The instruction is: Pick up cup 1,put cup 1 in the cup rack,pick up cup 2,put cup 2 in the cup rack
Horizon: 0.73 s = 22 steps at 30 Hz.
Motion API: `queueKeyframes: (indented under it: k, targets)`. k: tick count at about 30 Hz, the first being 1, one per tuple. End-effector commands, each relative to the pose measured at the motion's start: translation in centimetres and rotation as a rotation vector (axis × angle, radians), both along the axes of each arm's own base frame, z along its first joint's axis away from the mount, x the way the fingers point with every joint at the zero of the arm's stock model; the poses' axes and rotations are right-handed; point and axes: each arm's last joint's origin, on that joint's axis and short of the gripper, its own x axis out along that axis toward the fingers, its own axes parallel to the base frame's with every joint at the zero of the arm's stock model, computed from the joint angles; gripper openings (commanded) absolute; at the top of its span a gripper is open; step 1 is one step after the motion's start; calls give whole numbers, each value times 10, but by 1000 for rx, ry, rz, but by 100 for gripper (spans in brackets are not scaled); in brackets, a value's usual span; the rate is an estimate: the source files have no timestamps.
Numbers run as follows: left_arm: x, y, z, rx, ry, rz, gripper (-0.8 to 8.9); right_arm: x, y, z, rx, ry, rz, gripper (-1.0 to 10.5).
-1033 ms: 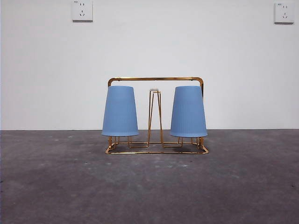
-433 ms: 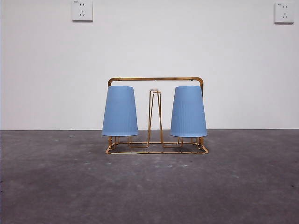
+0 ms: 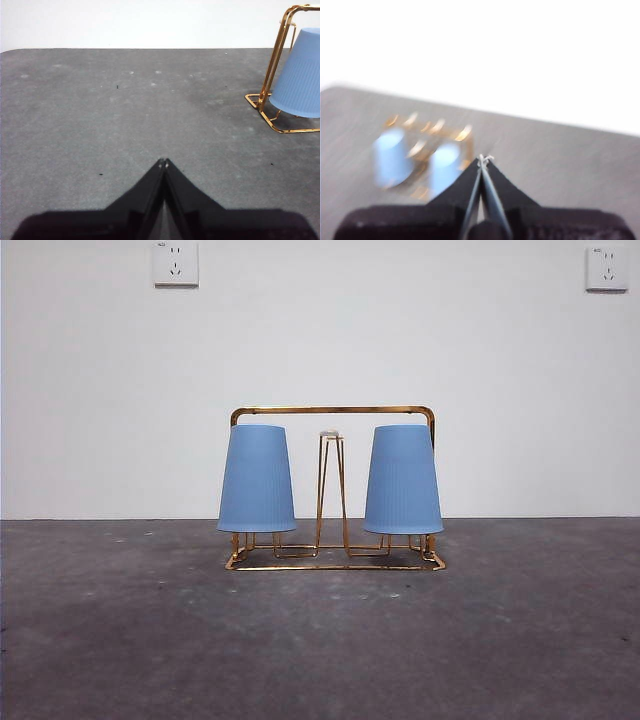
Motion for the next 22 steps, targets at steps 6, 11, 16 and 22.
queueKeyframes:
  k: [6, 11, 16, 22]
  targets:
    - [0, 0, -3, -10, 2, 4, -3, 26, -7, -86, 10, -101, -165, 2]
    - [0, 0, -3, -10, 2, 3, -3, 41, -8, -153, 13, -148, -205, 2]
    - [0, 0, -3, -10, 2, 3, -3, 48, -8, -210, 21, -146, -207, 2]
    - [0, 0, -3, -10, 2, 3, -3, 50, -9, -261, 30, -82, -225, 2]
